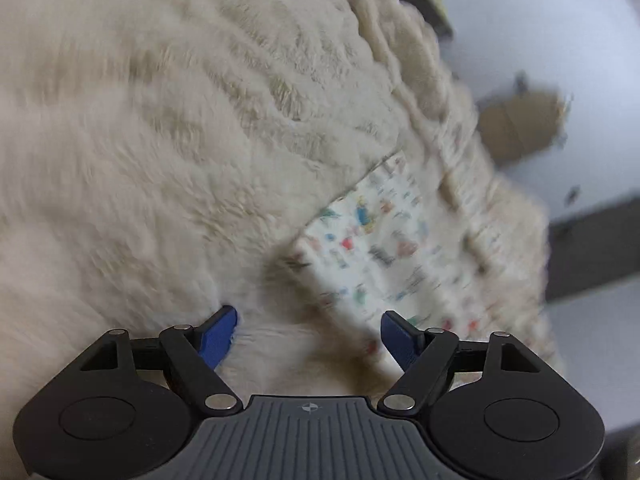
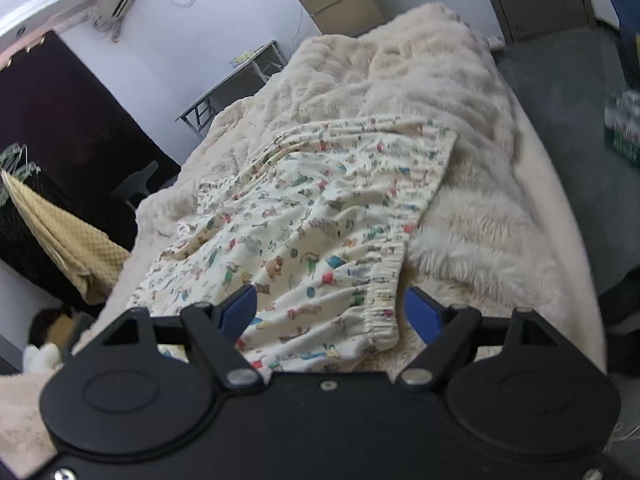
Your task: Fold clothes
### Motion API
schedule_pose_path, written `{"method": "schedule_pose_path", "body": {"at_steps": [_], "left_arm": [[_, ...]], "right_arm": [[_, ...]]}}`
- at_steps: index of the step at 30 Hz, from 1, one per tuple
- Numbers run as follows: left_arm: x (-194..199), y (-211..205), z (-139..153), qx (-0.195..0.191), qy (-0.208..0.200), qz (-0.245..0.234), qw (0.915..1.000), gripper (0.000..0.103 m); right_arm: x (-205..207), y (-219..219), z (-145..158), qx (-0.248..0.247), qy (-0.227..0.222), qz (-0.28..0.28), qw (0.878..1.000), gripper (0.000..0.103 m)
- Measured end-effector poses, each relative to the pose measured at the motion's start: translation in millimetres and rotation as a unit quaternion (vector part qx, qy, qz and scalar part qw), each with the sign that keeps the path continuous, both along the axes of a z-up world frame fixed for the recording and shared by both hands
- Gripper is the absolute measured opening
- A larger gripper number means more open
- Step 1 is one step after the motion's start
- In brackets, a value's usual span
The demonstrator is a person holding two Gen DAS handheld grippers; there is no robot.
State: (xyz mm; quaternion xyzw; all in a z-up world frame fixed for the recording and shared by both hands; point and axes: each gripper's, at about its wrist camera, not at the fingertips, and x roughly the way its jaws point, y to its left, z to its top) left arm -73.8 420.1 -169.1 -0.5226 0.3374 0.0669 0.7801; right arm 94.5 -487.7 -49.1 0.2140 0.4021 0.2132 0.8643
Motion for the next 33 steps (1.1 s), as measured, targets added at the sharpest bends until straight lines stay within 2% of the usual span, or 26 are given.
{"method": "schedule_pose_path", "body": {"at_steps": [1, 2, 3, 5, 6, 8, 9, 10, 12, 14, 17, 19, 22, 25, 28, 30, 32, 33], "left_arm": [[-1, 0, -2, -0.017, -0.005, 0.02, 0.9997, 0.002], [-2, 1, -1, -0.027, -0.008, 0.04, 0.9988, 0.0], [-3, 2, 7, -0.011, -0.01, 0.06, 0.9981, 0.0], [-10, 3, 37, 0.064, -0.007, 0.078, 0.9949, 0.001], [-12, 3, 52, 0.106, 0.004, 0.079, 0.9912, 0.006], [-8, -5, 68, 0.178, 0.053, 0.065, 0.9805, 0.031], [-5, -10, 76, 0.219, 0.08, 0.053, 0.971, 0.062], [0, -18, 80, 0.265, 0.107, 0.033, 0.9577, 0.075], [3, -28, 80, 0.294, 0.12, 0.016, 0.9481, 0.075], [8, -37, 79, 0.308, 0.133, 0.002, 0.9422, 0.075], [10, -51, 75, 0.357, 0.16, -0.03, 0.9198, 0.075], [-2, -50, 71, 0.364, 0.163, -0.036, 0.9164, 0.075], [-2, -45, 66, 0.359, 0.159, -0.037, 0.9188, 0.075], [2, -47, 66, 0.372, 0.162, -0.038, 0.9134, 0.075], [6, -46, 67, 0.366, 0.149, -0.035, 0.9179, 0.075], [8, -49, 70, 0.371, 0.137, -0.038, 0.9176, 0.075], [8, -55, 76, 0.385, 0.119, -0.045, 0.9143, 0.076], [8, -63, 83, 0.403, 0.102, -0.056, 0.9079, 0.077]], "right_arm": [[1, 3, -3, -0.005, 0.003, 0.002, 1.0, 0.076], [1, 4, -4, -0.009, 0.003, 0.002, 1.0, 0.075], [1, 5, -4, -0.012, 0.002, 0.003, 1.0, 0.075], [0, 6, -3, -0.019, 0.0, 0.003, 1.0, 0.075], [-1, 6, -2, -0.022, -0.002, 0.004, 1.0, 0.075], [-2, 7, -1, -0.029, -0.004, 0.004, 1.0, 0.075], [-2, 8, -1, -0.033, -0.005, 0.005, 0.999, 0.075], [-3, 8, 0, -0.036, -0.006, 0.005, 0.999, 0.075], [-4, 9, 1, -0.043, -0.009, 0.005, 0.999, 0.075], [-4, 10, 2, -0.057, -0.011, 0.005, 0.998, 0.075], [-6, 12, 6, -0.07, -0.016, 0.008, 0.997, 0.075], [-7, 12, 9, -0.075, -0.02, 0.01, 0.997, 0.075], [-9, 14, 12, -0.085, -0.026, 0.012, 0.996, 0.076], [-11, 17, 12, -0.101, -0.033, 0.019, 0.994, 0.078], [-13, 21, 12, -0.121, -0.04, 0.026, 0.991, 0.079], [-15, 22, 13, -0.136, -0.046, 0.034, 0.989, 0.079], [-20, 24, 16, -0.152, -0.059, 0.047, 0.985, 0.079], [-23, 25, 18, -0.159, -0.068, 0.056, 0.983, 0.079]]}}
